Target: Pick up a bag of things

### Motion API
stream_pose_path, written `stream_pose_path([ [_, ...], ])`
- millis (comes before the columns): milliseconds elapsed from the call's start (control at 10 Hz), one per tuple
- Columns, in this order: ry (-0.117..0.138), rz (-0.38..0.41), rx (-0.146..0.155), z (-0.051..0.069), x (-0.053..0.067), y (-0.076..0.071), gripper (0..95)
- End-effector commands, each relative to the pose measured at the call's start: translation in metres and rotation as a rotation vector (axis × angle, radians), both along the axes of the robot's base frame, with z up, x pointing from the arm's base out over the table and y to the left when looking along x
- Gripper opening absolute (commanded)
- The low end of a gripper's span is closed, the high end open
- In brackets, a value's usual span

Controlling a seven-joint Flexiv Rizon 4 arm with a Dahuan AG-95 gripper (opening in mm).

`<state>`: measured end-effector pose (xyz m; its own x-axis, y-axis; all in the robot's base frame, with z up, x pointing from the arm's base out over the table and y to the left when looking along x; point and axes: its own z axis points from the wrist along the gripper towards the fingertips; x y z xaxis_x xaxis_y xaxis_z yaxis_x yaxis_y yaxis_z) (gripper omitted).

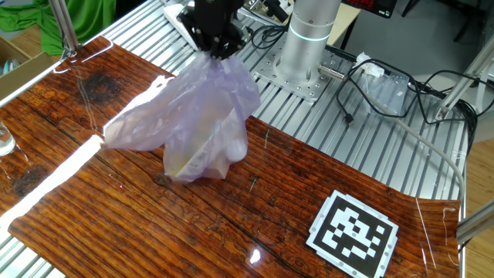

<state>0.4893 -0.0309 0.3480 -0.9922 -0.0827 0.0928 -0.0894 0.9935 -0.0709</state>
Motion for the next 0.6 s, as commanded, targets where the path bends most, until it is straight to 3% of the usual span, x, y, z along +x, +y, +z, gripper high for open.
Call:
stream_pose_path([
  [100,0.001,-0.001,-0.002,0.0009,-0.001,-0.0009,0.0],
  [600,0.003,0.0,-0.003,0.003,-0.007,-0.0025,0.0],
])
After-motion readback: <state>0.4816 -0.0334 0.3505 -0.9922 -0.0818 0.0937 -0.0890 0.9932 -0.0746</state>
